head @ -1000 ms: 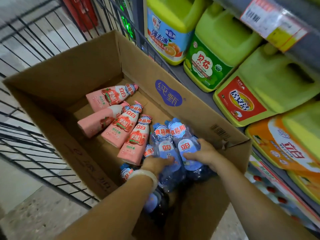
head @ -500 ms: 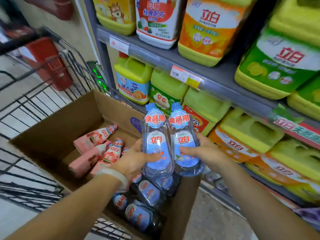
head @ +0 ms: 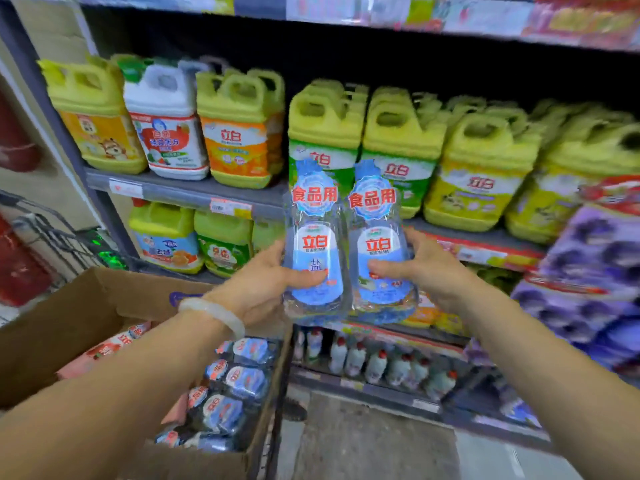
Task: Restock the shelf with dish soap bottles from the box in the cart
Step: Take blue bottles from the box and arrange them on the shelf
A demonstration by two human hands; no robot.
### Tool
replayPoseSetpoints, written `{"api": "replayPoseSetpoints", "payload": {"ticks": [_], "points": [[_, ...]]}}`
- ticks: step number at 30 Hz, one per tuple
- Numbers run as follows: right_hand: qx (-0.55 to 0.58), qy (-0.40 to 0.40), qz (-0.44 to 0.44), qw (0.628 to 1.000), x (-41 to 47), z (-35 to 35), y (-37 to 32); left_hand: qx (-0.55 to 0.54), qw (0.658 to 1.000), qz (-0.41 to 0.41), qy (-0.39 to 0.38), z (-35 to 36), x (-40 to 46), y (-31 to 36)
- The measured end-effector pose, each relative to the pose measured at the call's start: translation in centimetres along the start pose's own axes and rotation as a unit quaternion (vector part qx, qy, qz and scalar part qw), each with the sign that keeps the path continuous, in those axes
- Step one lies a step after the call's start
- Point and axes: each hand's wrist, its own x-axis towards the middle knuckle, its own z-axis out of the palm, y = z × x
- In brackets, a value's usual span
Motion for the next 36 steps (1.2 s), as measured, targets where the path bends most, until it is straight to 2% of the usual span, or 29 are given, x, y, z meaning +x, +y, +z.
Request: {"api": "replayPoseSetpoints", "payload": {"ticks": [6,11,18,25,36], "points": [[0.010,0.068,-0.058,0.996,-9.8,-9.2,-1.2,0.004,0.998,0.038,-0.053,12.1,-1.7,1.4],[0.013,0.146,-0.074,0.986,-17.7,-16.4,-2.1,0.020,0.989,0.052,-0.136,21.4,-2.0,2.7],[0.016,0.230,-0.093,0.969,-23.9,-24.7,-3.4,0.064,0.970,0.078,-0.223,31.6,0.1,5.4],[0.009,0.311,-0.114,0.943,-24.0,-32.6,-4.3,0.053,0.957,0.095,-0.268,39.8,6.3,7.2],[-0.030,0.354,-0.201,0.913,-18.8,-46.8,-12.0,0.092,0.929,0.219,-0.284,51.4,17.1,16.8]]}}
